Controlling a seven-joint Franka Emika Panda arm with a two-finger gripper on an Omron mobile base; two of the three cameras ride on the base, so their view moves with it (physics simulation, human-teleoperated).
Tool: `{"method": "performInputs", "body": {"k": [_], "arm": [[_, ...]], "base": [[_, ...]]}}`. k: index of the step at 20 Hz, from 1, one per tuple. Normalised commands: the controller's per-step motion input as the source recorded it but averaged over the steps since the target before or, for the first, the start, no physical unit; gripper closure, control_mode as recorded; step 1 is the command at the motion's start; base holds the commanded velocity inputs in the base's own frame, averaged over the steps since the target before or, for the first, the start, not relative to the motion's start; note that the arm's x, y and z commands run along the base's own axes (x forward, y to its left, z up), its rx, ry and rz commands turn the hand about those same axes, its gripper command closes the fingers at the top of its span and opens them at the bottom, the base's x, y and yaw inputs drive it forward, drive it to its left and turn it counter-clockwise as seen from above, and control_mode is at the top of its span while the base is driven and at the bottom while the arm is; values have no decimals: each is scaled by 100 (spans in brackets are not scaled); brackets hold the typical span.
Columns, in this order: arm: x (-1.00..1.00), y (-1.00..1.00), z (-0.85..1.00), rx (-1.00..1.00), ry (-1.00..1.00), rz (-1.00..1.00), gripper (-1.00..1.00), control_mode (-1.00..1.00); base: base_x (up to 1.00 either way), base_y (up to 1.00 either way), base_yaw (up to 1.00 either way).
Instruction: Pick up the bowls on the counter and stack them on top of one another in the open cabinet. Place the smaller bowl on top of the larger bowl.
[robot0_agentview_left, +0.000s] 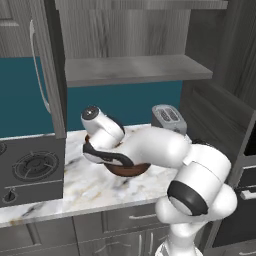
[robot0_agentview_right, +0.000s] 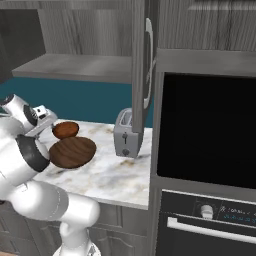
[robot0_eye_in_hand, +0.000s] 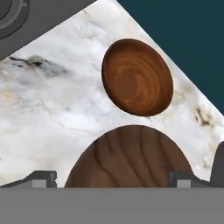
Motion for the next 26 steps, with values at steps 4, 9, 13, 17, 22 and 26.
{"method": "performInputs", "body": {"k": [4, 9, 13, 17, 22, 26], "arm": [[38, 14, -26, -1, 7, 0, -100, -100], [33, 14, -22, -1, 2, 0, -100, -100], [24, 11, -19, -2, 0, 0, -100, -100], [19, 10, -21, -3, 0, 0, -100, -100], [22, 5, -22, -1, 0, 0, -100, -100], [25, 6, -20, 0, 0, 0, -100, -100]], "base": [[0, 0, 0], [0, 0, 0], [0, 0, 0], [0, 0, 0], [0, 0, 0], [0, 0, 0]]}}
